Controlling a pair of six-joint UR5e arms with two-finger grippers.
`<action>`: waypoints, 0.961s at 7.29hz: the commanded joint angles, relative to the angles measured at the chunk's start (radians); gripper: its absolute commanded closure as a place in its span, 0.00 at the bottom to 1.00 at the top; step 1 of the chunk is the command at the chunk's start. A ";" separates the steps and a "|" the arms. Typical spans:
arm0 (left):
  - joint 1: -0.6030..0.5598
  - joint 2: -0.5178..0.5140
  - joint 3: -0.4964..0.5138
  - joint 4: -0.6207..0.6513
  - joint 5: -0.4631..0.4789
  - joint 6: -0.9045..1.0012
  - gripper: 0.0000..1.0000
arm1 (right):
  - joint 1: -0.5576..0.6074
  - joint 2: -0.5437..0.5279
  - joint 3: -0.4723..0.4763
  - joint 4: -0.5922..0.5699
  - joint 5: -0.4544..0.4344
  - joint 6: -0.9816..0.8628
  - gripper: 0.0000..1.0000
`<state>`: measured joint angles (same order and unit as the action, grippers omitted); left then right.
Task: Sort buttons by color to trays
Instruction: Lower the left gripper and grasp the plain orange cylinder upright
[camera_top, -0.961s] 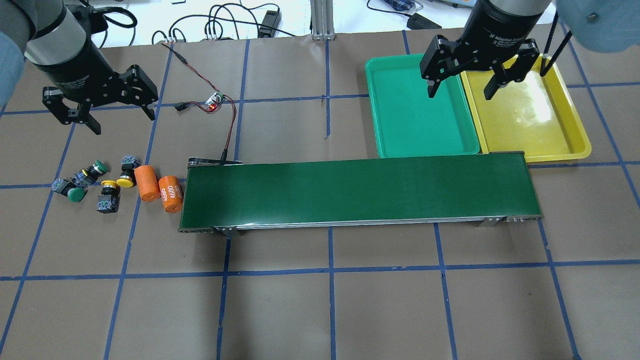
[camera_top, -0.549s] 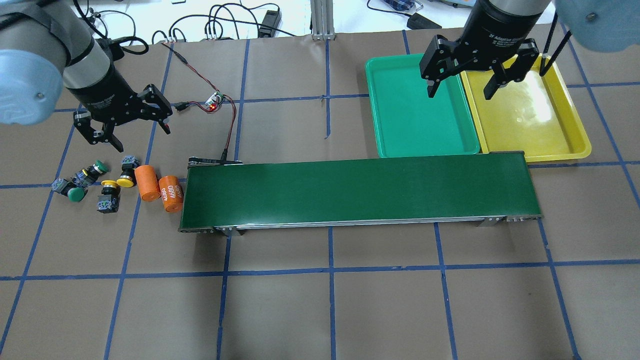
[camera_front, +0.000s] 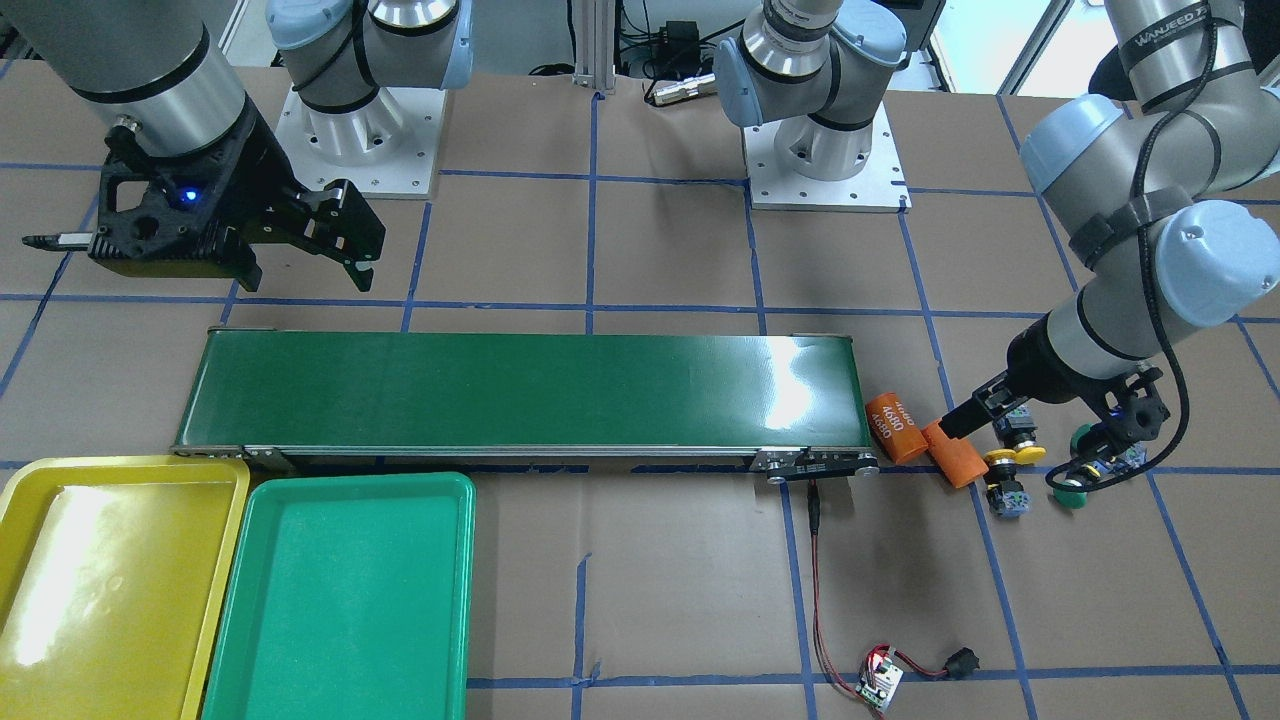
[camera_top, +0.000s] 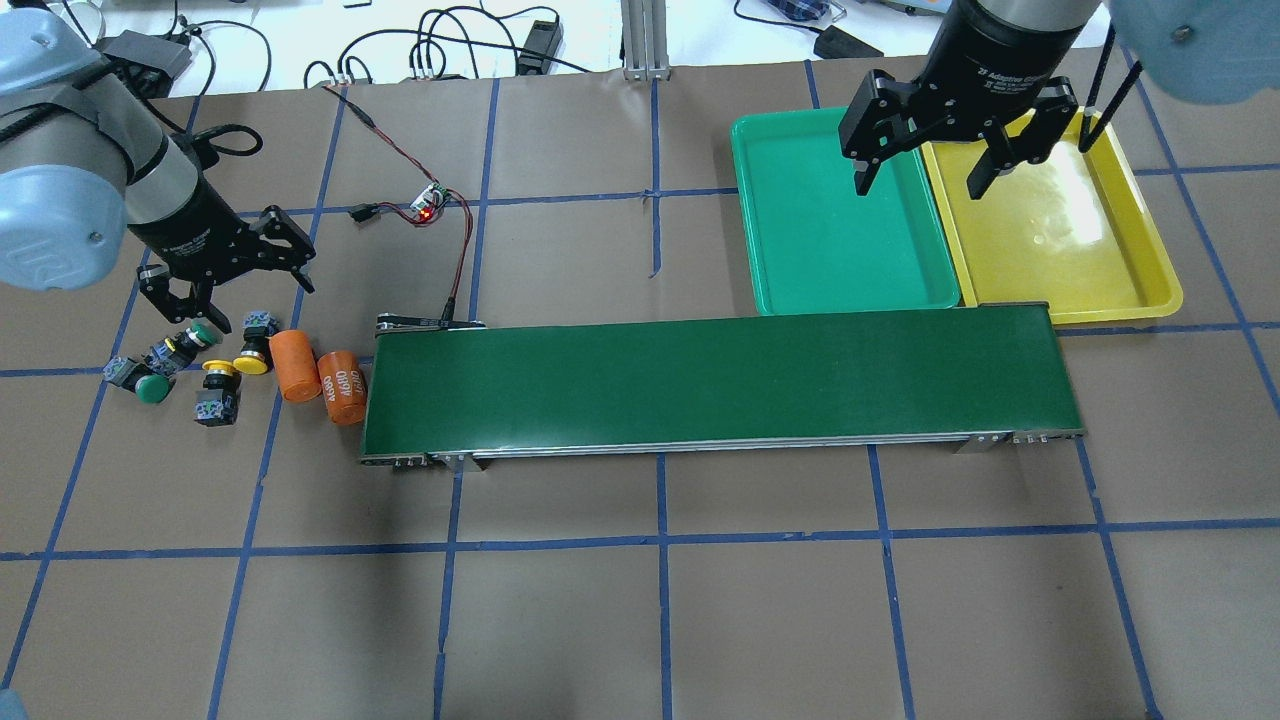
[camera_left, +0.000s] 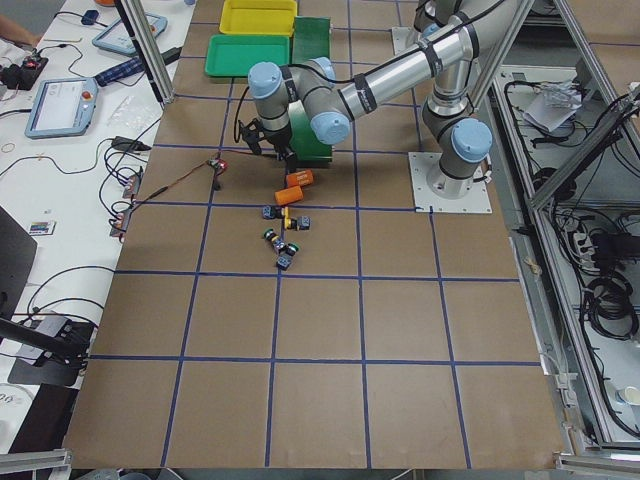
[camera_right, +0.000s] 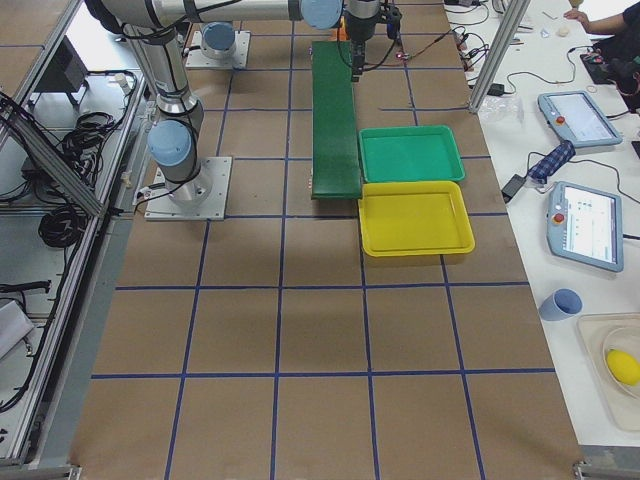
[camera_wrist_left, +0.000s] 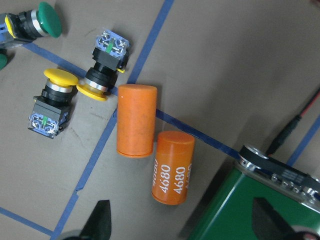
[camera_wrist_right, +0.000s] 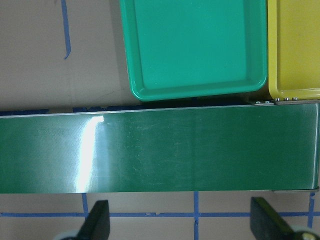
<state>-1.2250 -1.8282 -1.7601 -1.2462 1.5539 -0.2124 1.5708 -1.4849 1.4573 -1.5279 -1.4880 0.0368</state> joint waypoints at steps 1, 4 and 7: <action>0.012 -0.046 -0.013 0.033 -0.001 -0.028 0.00 | 0.000 0.000 0.000 0.000 0.000 0.000 0.00; 0.019 -0.063 -0.070 0.057 0.002 -0.094 0.01 | 0.000 0.000 0.000 0.000 0.000 0.000 0.00; 0.030 -0.138 -0.071 0.211 0.018 -0.001 0.00 | -0.002 0.000 0.000 0.000 0.000 0.000 0.00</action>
<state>-1.1973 -1.9316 -1.8297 -1.1266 1.5710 -0.2301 1.5705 -1.4849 1.4573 -1.5279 -1.4876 0.0368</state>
